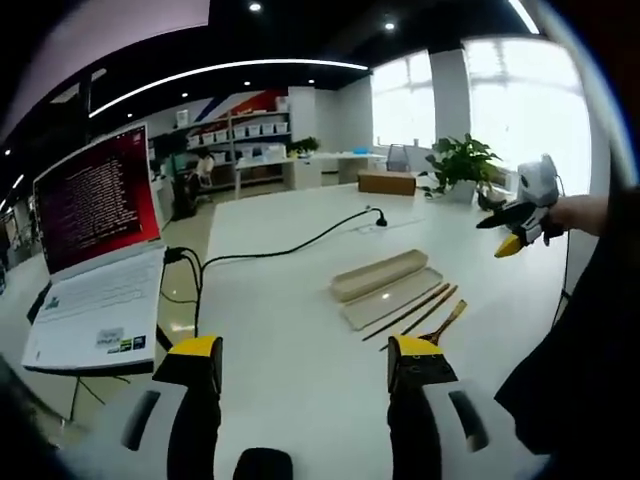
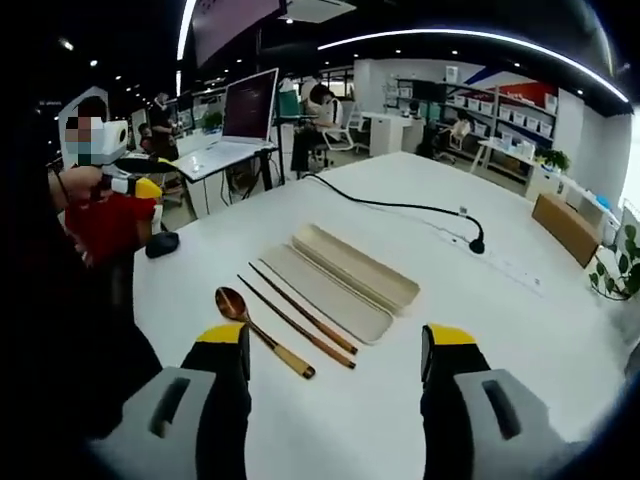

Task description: Arrange the utensils inside the cutlery case until each visible utensil rests in its matching compartment.

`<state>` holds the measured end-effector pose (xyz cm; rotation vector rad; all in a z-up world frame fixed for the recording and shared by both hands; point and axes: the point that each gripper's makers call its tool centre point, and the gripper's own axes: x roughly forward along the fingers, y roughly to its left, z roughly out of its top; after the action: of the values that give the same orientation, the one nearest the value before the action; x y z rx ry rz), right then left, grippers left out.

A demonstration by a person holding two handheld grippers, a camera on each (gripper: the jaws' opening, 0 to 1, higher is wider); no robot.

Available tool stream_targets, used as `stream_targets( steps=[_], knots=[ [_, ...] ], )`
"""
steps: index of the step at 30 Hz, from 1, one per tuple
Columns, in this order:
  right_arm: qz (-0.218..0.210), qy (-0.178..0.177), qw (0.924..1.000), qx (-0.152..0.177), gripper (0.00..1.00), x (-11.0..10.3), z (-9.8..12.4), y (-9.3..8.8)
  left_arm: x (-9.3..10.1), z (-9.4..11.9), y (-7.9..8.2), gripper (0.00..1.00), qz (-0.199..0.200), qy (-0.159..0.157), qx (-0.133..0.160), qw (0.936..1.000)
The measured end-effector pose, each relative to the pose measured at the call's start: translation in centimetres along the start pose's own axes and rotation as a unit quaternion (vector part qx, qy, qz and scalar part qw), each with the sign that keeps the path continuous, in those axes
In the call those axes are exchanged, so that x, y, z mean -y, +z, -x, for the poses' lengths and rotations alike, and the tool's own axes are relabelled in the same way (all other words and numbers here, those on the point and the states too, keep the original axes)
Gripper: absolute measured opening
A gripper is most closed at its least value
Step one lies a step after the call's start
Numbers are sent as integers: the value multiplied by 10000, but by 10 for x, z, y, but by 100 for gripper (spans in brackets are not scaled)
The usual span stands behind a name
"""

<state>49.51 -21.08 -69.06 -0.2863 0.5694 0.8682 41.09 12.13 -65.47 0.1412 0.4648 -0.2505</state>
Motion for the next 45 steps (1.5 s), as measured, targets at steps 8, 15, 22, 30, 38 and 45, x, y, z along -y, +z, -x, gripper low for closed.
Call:
stream_targets(
  steps=[8, 15, 22, 30, 38, 45],
  knots=[
    [137, 236, 9996, -99, 66, -3, -11, 3, 4, -6, 10, 67, 218, -80, 141, 9996],
    [195, 387, 9989, -188, 66, -6, -18, 2, 4, -8, 9, 68, 230, -43, 96, 9997],
    [235, 474, 9983, -230, 65, -9, -21, 1, 5, -8, 5, 67, 207, -39, 29, 9998],
    [305, 535, 9977, -298, 65, -12, -22, 1, 7, -10, 3, 63, 135, -103, -36, 9998],
    [431, 635, 9963, -389, 64, -20, -24, 0, 10, -10, 1, 58, 113, -201, -81, 9997],
    [561, 743, 9946, -467, 64, -25, -26, 1, 5, -10, 3, 58, 119, -182, -63, 9997]
  ],
)
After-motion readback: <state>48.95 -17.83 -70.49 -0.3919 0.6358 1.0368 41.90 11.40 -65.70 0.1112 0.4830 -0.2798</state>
